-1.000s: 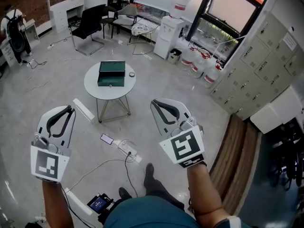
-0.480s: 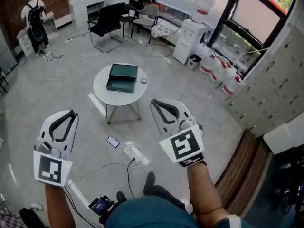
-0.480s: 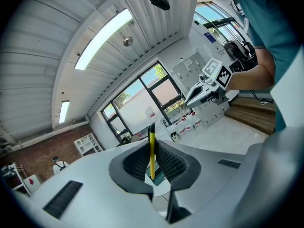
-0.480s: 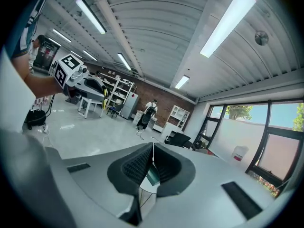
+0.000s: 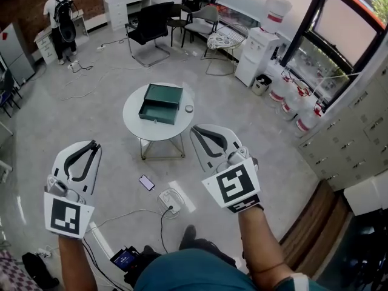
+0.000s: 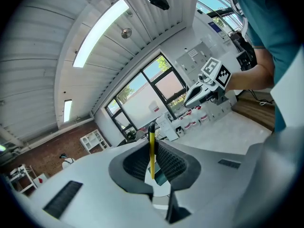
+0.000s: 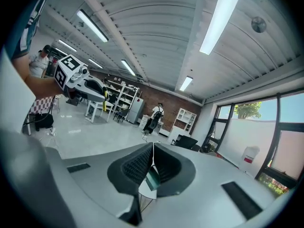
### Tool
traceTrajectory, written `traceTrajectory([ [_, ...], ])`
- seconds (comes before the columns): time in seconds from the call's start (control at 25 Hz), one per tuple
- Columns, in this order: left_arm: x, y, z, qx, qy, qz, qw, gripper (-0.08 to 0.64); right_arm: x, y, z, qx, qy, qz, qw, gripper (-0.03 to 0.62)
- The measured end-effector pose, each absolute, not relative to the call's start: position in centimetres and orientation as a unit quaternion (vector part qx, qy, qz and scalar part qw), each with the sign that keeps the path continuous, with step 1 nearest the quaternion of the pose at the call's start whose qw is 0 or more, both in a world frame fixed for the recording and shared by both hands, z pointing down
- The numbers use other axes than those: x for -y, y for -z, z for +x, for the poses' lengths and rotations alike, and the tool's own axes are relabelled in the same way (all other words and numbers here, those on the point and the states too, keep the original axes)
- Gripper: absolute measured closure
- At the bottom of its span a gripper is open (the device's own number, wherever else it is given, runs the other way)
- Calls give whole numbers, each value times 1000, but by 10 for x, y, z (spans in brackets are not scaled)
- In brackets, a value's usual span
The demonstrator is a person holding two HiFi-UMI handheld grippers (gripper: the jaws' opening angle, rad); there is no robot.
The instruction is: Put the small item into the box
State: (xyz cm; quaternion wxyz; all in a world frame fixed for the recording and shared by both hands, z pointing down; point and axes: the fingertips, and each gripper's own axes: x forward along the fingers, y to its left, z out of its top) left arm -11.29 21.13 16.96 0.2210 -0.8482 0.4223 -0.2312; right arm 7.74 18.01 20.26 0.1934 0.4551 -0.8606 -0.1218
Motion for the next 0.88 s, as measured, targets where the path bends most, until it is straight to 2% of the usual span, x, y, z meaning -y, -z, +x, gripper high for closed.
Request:
traceTrajectory([
  [0.52,-149,-173,-4,-374,220,-872,227,508,-146,-217,183,839,87,500,196,555],
  [0.72,-117,-173,22,-330,204,-892,233,508,-136,-215,204,816,77,535,206,555],
  [0.88,-79,-162,16,-301,189,-905,235,508,-115,-205,195,795,71,562,215,555],
])
